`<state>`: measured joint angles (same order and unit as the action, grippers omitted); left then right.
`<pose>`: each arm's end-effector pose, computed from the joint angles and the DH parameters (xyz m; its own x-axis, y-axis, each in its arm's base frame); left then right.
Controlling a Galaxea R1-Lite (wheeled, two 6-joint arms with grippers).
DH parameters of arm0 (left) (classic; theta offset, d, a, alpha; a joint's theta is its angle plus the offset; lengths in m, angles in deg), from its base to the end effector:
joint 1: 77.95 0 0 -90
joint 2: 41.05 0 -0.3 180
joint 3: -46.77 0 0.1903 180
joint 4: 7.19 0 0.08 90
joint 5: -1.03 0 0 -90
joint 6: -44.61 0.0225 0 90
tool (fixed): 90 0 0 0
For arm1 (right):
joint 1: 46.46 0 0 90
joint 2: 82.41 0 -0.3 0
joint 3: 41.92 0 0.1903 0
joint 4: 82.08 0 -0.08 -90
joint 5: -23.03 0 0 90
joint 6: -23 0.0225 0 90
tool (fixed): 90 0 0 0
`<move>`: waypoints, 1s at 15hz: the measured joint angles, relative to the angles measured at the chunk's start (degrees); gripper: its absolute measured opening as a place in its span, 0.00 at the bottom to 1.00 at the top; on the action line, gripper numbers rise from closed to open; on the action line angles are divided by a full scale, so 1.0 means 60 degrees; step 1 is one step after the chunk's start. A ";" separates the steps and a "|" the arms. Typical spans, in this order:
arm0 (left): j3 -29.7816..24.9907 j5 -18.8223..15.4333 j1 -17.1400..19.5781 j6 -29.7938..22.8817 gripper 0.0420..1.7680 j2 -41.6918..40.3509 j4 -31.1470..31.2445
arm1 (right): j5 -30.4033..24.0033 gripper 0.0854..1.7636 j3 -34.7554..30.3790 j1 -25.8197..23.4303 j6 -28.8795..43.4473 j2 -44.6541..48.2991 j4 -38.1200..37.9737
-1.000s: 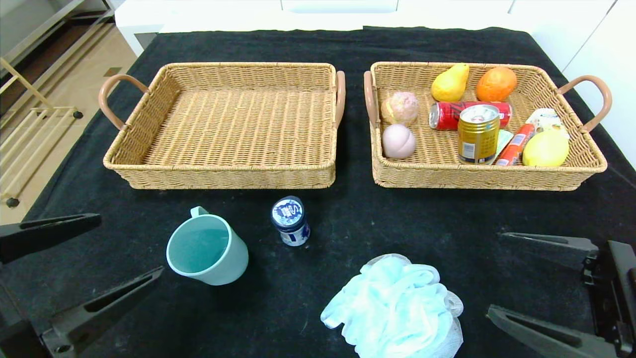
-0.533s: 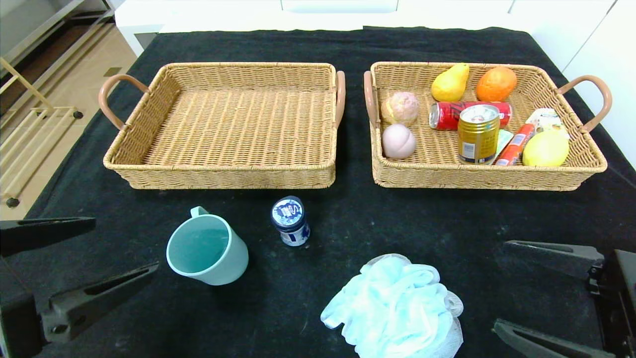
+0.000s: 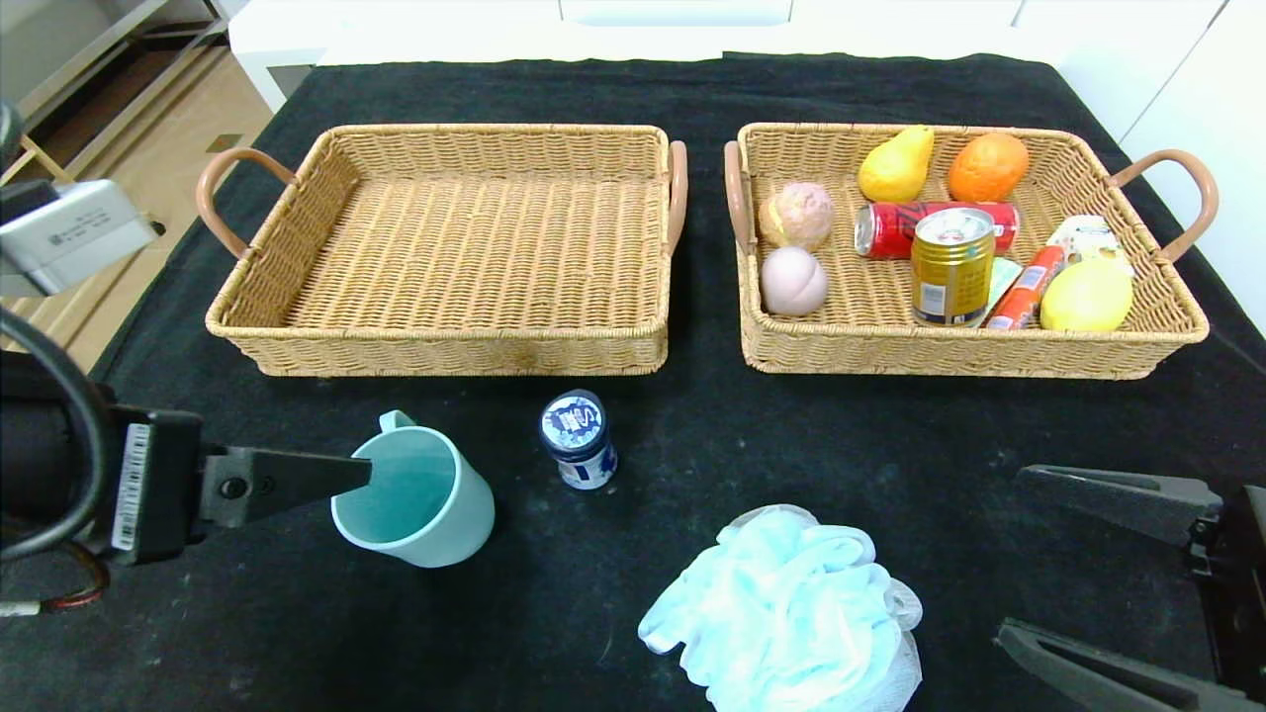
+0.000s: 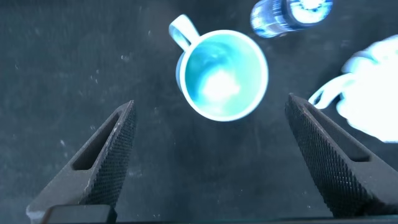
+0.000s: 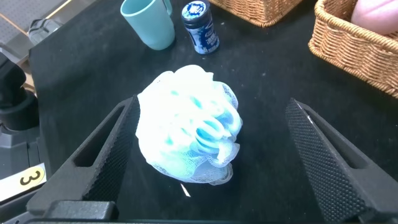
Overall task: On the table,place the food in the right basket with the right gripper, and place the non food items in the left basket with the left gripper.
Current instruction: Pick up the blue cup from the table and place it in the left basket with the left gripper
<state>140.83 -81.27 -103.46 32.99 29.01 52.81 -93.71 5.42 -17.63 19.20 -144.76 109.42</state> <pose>0.1406 -0.0637 0.2993 0.7813 -0.2244 -0.5825 0.2154 0.9728 -0.0858 0.1217 0.0785 0.2103 0.5639 0.8240 -0.0547 -0.8258 0.5626 -0.0387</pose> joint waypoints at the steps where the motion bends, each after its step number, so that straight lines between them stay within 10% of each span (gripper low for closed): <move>1: 0.0075 0.0120 -0.0014 -0.0067 0.97 0.0248 0.0026 | 0.0000 0.97 0.0004 -0.0006 0.0000 -0.0010 0.0000; 15: -0.0244 0.0193 0.0559 -0.0175 0.97 0.1548 -0.0106 | 0.0004 0.97 -0.0004 -0.0134 -0.0008 -0.0230 0.0012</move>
<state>139.37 -80.11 -100.11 31.94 38.30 52.17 -93.68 5.40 -18.43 19.15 -146.13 109.49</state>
